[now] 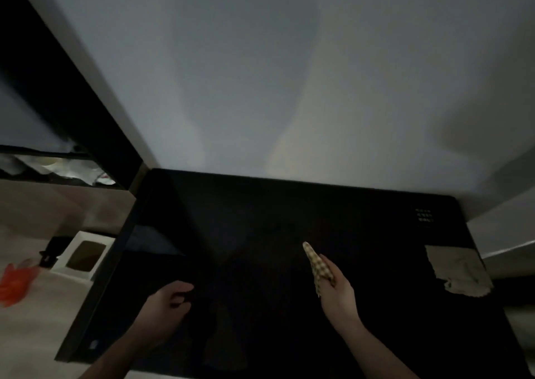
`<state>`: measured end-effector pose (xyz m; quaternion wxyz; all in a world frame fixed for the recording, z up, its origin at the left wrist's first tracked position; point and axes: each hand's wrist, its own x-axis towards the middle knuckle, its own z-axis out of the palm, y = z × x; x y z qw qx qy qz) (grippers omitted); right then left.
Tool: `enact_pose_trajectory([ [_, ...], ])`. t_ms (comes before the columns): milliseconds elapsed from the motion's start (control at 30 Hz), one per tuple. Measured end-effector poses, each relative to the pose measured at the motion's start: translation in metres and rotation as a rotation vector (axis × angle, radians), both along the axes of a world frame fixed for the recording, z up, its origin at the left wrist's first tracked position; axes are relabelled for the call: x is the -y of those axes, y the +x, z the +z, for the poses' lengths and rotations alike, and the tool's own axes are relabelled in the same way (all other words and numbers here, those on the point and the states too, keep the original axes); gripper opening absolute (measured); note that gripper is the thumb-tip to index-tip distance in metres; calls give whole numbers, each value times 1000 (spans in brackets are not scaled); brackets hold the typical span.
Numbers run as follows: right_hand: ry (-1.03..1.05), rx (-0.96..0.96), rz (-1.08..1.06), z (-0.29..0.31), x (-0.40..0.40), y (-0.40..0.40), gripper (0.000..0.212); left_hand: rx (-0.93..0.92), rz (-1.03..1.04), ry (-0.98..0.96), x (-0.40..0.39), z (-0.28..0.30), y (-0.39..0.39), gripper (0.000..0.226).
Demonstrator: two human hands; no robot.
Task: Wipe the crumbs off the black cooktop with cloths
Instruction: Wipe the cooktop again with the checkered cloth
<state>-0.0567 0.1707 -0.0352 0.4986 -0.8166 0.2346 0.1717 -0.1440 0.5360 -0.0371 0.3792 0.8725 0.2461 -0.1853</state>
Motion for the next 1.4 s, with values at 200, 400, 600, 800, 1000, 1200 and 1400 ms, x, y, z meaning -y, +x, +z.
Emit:
enact_pose_trajectory([
  [200,-127,0,162,-22,-42,48,47,-7,128,41,-40,-9,-20,38],
  [400,-116,38,232,-24,-99,82,49,-65,181,100,-110,-25,-17,41],
  [600,-186,113,314,-41,-182,107,55,-90,162,215,-204,-64,20,50],
  [800,-291,56,487,-89,-268,120,62,-122,107,249,-263,-105,63,64],
  [1000,-464,-21,599,-134,-328,107,74,-114,206,63,-272,-144,94,62],
  [1200,-427,121,522,-150,-354,156,58,26,277,112,-268,-166,86,65],
  [1400,-523,265,668,-171,-416,210,64,92,303,232,-267,-178,88,54],
])
